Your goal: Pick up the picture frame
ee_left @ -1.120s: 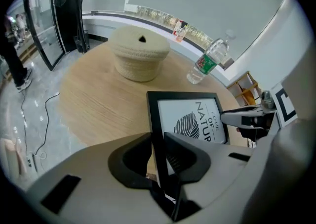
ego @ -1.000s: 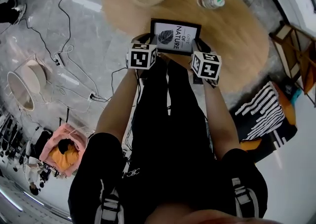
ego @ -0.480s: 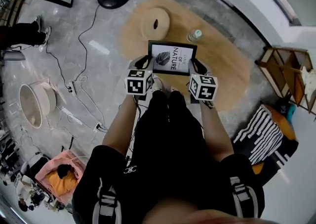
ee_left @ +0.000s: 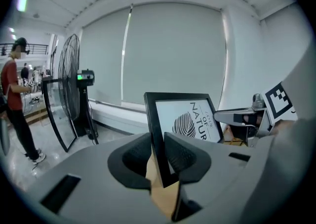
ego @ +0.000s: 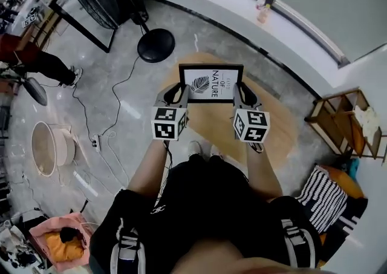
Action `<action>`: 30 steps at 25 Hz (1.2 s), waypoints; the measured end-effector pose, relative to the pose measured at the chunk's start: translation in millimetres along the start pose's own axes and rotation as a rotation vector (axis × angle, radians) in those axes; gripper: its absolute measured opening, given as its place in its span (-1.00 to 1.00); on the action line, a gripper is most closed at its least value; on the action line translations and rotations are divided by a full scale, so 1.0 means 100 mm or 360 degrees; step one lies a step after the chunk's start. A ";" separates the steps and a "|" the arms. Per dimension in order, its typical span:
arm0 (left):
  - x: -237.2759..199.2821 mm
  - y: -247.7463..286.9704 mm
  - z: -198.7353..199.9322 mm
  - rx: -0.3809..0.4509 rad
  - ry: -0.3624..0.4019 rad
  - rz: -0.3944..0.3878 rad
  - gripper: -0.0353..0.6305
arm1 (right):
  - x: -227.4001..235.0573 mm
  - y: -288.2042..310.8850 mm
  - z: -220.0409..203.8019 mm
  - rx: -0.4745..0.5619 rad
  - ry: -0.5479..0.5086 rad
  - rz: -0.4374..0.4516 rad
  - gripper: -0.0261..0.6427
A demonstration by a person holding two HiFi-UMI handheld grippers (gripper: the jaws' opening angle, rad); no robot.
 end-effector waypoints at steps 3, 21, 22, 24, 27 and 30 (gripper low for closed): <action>-0.03 -0.27 0.37 0.0134 0.0004 0.0042 -0.60 | -0.15 -0.16 0.40 0.0132 -0.0093 0.0021 -0.66; 0.19 -1.40 1.27 0.0724 0.0007 0.0153 -0.61 | -0.57 -1.07 1.44 0.0637 -0.0412 0.0086 -0.67; 0.18 -1.41 1.26 0.0715 -0.0004 0.0148 -0.61 | -0.58 -1.09 1.44 0.0635 -0.0415 0.0090 -0.67; 0.19 -1.42 1.26 0.0708 -0.0018 0.0143 -0.61 | -0.58 -1.10 1.44 0.0632 -0.0410 0.0097 -0.67; 0.19 -1.46 1.28 0.0731 -0.0021 0.0150 -0.62 | -0.59 -1.12 1.43 0.0627 -0.0376 0.0114 -0.67; 0.18 -1.48 1.29 0.0732 -0.0025 0.0142 -0.62 | -0.60 -1.12 1.44 0.0624 -0.0357 0.0117 -0.67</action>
Point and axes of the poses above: the fingertips, and each gripper's own axes: y forward along the fingers, x to its right, z out of its top, the point moved 7 cm from there along -y, backward along the fingers, and after that the axes turned 14 degrees about z, right-handed, at the moved point
